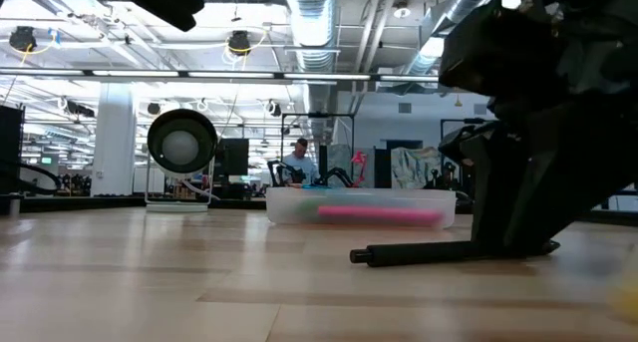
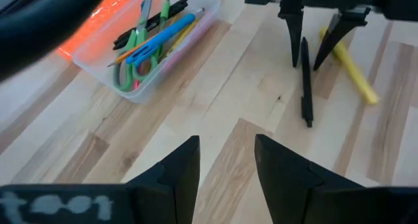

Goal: Pick & place school supplies into a supply box
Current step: Put the black pen into the orange supply box

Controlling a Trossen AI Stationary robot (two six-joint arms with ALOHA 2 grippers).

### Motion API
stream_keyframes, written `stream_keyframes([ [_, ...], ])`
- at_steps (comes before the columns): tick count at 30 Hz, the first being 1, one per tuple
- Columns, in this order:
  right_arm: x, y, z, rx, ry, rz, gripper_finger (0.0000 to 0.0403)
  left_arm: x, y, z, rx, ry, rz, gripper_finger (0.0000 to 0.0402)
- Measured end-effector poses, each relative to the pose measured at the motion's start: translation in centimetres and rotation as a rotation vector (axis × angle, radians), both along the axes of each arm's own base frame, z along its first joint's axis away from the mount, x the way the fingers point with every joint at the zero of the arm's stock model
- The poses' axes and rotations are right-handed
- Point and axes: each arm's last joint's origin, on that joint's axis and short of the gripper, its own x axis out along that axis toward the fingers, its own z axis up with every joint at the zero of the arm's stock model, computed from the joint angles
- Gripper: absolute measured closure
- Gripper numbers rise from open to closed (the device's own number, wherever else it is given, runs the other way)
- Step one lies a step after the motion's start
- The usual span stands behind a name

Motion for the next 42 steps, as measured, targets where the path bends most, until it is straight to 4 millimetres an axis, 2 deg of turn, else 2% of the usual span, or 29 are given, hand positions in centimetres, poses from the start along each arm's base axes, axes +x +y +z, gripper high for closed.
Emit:
stream_keyframes([
  [7,-0.1,-0.2,0.0,-0.035,0.004,-0.018,0.0294,-0.1,0.0,0.0,0.000,0.002,0.010,0.0265],
  [18,-0.1,-0.3,-0.3,-0.045,0.016,-0.059,0.0392,-0.2,0.2,0.0,0.024,-0.003,0.024,0.0265],
  [23,0.0,-0.5,-0.3,-0.050,0.006,-0.121,0.0384,-0.4,0.4,-0.1,0.037,0.009,0.032,0.0265],
  [27,0.2,-0.7,-0.2,-0.045,-0.008,-0.136,0.0396,-0.4,0.4,-0.1,0.045,0.003,0.034,0.0265],
  [34,0.5,-1.4,0.1,-0.092,-0.031,-0.187,0.0396,-0.4,0.5,0.0,0.073,-0.007,0.041,0.0265],
  [42,1.2,-2.7,2.2,-0.065,-0.099,-0.222,0.0400,-0.4,0.7,0.0,0.098,-0.005,0.045,0.0265],
])
